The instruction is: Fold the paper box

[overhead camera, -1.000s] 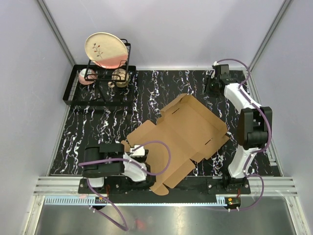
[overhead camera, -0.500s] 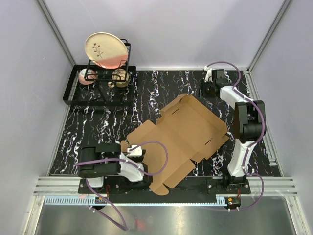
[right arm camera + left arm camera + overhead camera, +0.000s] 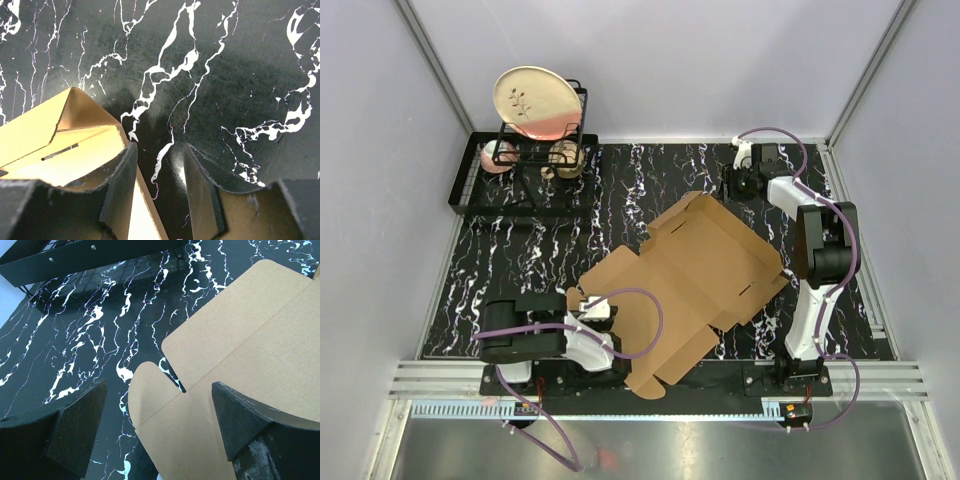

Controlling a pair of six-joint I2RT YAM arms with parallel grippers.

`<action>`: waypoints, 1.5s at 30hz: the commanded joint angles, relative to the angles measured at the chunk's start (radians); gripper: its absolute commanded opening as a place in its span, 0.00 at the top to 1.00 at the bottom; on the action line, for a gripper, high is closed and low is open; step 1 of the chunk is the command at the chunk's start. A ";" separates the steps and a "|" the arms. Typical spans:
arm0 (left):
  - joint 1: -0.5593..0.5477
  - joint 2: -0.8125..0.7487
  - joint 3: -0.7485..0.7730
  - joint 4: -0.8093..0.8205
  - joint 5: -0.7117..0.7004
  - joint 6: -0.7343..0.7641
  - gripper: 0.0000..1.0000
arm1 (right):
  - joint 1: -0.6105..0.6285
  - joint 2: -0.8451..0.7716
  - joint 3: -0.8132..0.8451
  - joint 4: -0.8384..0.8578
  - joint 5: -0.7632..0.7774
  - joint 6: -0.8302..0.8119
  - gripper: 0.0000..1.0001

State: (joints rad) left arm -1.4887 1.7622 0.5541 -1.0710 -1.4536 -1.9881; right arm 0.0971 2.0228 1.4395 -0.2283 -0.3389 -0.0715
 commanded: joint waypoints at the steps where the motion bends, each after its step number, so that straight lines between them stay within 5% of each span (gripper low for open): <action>1: -0.005 -0.001 -0.002 0.000 -0.093 -0.643 0.07 | -0.007 -0.047 0.039 0.052 -0.035 0.007 0.52; 31: -0.008 0.019 0.015 0.005 -0.114 -0.641 0.05 | 0.019 0.066 0.111 -0.149 -0.100 -0.076 0.58; 34: -0.008 0.017 0.013 0.005 -0.116 -0.641 0.05 | 0.042 0.074 0.121 -0.170 -0.086 -0.086 0.66; 39: -0.010 -0.007 0.018 -0.033 -0.140 -0.641 0.05 | 0.091 0.010 0.104 -0.187 0.058 -0.097 0.87; 45: 0.002 -0.111 0.073 -0.173 -0.209 -0.643 0.03 | 0.235 -0.263 -0.030 -0.054 0.432 -0.175 0.93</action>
State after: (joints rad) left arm -1.4910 1.7477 0.5720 -1.1206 -1.4532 -1.9884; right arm 0.2260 1.9682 1.4258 -0.3645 -0.1886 -0.1707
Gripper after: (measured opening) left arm 0.964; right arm 0.083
